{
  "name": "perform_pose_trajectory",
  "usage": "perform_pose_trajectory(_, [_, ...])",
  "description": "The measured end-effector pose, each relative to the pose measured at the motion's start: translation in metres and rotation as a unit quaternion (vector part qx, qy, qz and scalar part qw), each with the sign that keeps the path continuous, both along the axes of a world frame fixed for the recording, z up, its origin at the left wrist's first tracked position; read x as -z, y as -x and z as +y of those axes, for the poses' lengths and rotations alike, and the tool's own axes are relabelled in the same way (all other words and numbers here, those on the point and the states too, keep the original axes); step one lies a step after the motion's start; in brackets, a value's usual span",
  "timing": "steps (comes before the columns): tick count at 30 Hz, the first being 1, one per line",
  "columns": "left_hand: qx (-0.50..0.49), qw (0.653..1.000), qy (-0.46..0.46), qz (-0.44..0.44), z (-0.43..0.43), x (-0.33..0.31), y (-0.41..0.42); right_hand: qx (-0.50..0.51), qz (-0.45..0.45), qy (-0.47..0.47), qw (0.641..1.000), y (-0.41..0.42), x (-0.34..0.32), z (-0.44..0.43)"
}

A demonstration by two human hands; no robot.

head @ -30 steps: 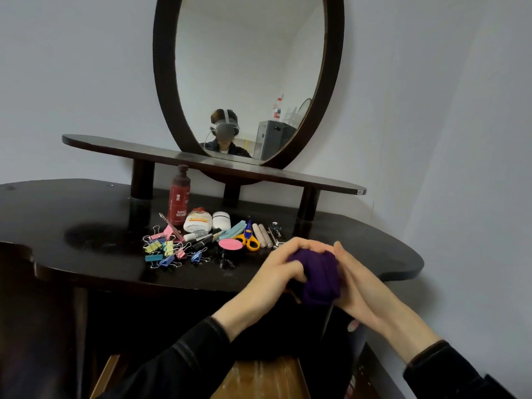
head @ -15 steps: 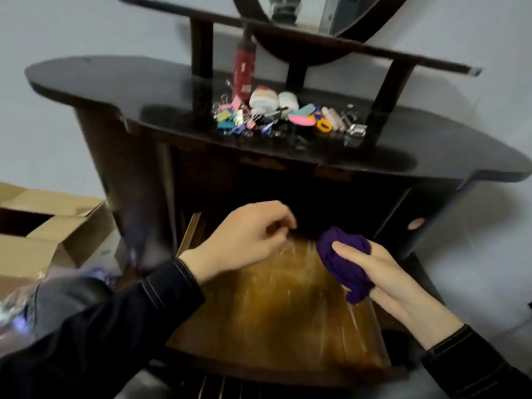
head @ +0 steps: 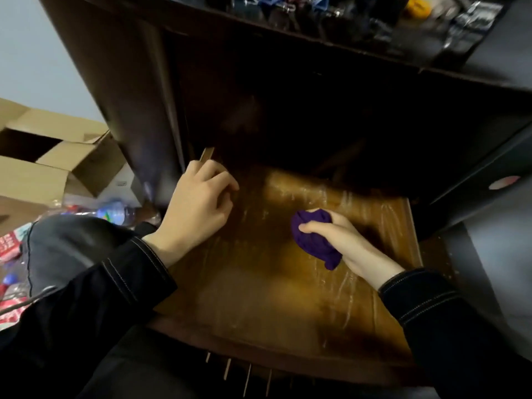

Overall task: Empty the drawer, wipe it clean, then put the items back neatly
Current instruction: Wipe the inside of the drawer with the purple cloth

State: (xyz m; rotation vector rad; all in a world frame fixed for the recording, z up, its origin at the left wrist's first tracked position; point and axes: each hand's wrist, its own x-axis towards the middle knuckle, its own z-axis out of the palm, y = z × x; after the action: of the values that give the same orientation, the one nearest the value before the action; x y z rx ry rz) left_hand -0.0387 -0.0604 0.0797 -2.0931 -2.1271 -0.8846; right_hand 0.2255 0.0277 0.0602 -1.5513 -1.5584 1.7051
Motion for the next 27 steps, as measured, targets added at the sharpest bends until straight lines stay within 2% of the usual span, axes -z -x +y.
perform_pose_trajectory(2, [-0.045, 0.998, -0.006, 0.034, 0.000, 0.002, 0.004, -0.020, 0.012, 0.001, 1.000, 0.016, 0.007, 0.007])
perform_pose_trajectory(5, [-0.124, 0.992, 0.007, 0.017, -0.003, 0.003, 0.009, -0.034, 0.023, 0.006, 0.999, 0.037, 0.014, 0.015])
perform_pose_trajectory(7, [-0.152, 0.988, 0.009, 0.039, -0.008, 0.002, 0.011, -0.047, 0.025, 0.005, 0.999, 0.046, 0.018, 0.017])
perform_pose_trajectory(12, [-0.219, 0.964, 0.149, 0.027, -0.020, 0.010, 0.021, -0.071, 0.016, 0.001, 0.997, 0.053, 0.022, 0.019])
perform_pose_trajectory(16, [-0.212, 0.964, 0.141, 0.073, -0.016, 0.009, 0.018, -0.058, -0.012, -0.009, 0.998, 0.057, 0.020, 0.019])
perform_pose_trajectory(23, [-0.185, 0.972, 0.134, 0.054, -0.026, 0.017, 0.015, -0.062, -0.041, -0.045, 0.996, 0.051, 0.009, 0.027])
perform_pose_trajectory(27, [-0.183, 0.971, 0.143, 0.060, -0.025, 0.017, 0.019, -0.097, -0.050, -0.071, 0.991, 0.044, 0.010, 0.028])
